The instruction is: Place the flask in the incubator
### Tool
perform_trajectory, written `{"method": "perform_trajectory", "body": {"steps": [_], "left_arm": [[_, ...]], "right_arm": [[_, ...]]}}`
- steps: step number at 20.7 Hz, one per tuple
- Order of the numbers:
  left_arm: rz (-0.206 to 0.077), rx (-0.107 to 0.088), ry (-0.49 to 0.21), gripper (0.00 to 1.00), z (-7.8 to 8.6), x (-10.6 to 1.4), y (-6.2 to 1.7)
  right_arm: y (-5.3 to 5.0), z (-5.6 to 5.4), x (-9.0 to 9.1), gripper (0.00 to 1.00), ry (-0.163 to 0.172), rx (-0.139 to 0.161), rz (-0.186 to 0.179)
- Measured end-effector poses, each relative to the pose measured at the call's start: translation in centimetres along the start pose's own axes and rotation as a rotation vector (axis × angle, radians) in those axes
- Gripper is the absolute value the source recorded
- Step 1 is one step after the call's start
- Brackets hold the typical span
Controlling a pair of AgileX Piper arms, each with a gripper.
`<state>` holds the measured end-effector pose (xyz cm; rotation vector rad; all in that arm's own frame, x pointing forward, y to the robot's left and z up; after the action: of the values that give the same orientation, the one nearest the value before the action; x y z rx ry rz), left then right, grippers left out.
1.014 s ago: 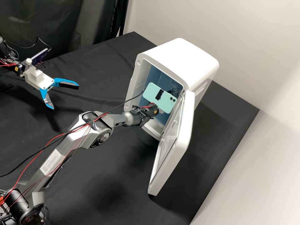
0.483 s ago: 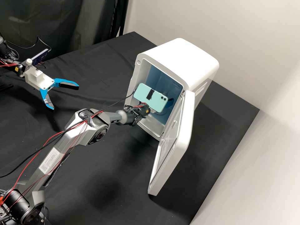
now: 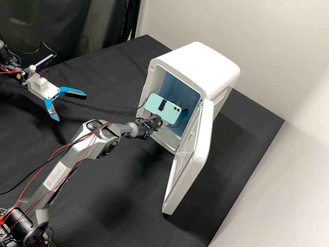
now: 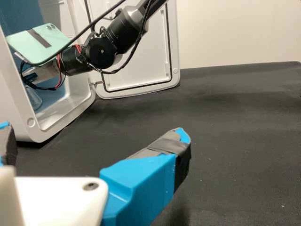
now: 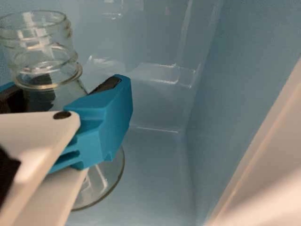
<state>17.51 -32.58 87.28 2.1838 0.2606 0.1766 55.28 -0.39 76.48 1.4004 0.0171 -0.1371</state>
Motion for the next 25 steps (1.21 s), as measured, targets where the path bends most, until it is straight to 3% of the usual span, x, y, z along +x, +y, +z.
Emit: {"method": "perform_trajectory", "body": {"steps": [3,10,25], "left_arm": [[0.000,0.000,0.000,1.00,0.0,0.0,0.00],[-0.001,0.001,-0.009,1.00,0.2,0.1,-0.01],[-0.001,0.003,-0.013,1.00,0.2,0.1,0.00]], "right_arm": [[-0.2,0.3,0.1,0.00,0.004,-0.001,0.014],[0.4,1.5,0.4,0.00,-0.016,0.017,0.038],[0.4,1.5,0.3,0.00,-0.017,0.017,0.038]]}}
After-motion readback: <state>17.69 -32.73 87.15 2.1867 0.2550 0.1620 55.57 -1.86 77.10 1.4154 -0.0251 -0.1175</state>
